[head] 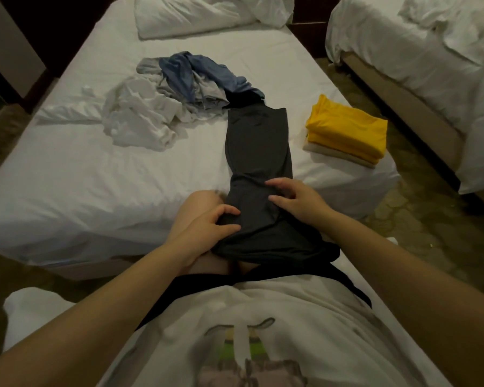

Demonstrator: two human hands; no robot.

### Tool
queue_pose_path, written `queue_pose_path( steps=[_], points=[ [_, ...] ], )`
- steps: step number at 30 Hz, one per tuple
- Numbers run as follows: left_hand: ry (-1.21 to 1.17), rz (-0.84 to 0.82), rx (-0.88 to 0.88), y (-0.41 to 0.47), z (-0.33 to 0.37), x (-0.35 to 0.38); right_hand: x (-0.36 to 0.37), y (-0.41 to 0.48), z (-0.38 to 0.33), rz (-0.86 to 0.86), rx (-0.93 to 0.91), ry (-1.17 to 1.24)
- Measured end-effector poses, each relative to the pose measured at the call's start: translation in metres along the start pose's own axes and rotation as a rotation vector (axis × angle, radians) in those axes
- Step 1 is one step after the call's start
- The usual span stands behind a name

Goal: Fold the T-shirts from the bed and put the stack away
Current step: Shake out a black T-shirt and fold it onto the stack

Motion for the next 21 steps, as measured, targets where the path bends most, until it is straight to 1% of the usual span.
queue_pose_path(
  steps=[1,3,6,8,10,12,13,14,16,18,19,21],
  points=[
    [-0.001,-0.005,0.005,-0.001,0.001,0.001,-0.003,-0.003,-0.003,-0.056,-0.011,-0.006],
    [-0.012,-0.010,0.011,-0.001,0.000,0.002,-0.007,-0.003,-0.003,-0.123,0.050,0.065],
    [-0.014,-0.022,0.027,-0.003,0.003,0.002,-0.014,-0.004,0.008,-0.092,0.184,0.164],
    [-0.037,-0.040,0.013,0.000,-0.002,0.001,-0.017,-0.010,0.018,-0.126,0.222,0.084],
    [-0.043,-0.051,0.020,-0.002,0.000,-0.001,-0.019,-0.013,0.024,-0.118,0.194,0.011],
    [-0.040,-0.046,0.029,-0.002,-0.004,-0.001,-0.021,-0.009,0.016,-0.012,0.119,0.036],
    [-0.030,-0.057,0.032,-0.002,-0.004,-0.001,-0.021,-0.005,0.009,0.020,0.076,0.048],
    [0.002,-0.075,0.052,-0.004,-0.002,-0.001,-0.019,0.001,-0.001,0.016,0.037,0.039],
    [0.094,-0.061,0.083,-0.005,-0.006,-0.004,-0.014,0.014,-0.018,-0.055,-0.070,-0.080],
    [0.208,-0.048,0.116,-0.004,-0.007,-0.007,-0.003,0.030,-0.026,-0.173,-0.189,-0.282],
    [0.201,-0.072,0.087,-0.003,-0.007,-0.008,0.003,0.036,-0.023,-0.245,-0.202,-0.375],
    [0.080,-0.155,-0.008,-0.002,-0.005,-0.008,0.012,0.043,-0.013,-0.373,-0.109,-0.492]
  ],
)
Point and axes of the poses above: each hand's wrist, its own y-axis towards the middle knuckle, its own x-axis out of the palm, z = x × y, the point moved 1 cm from there along y, towards the middle knuckle, and after that the axes turned 7 degrees about -y, right-handed, at the moved point
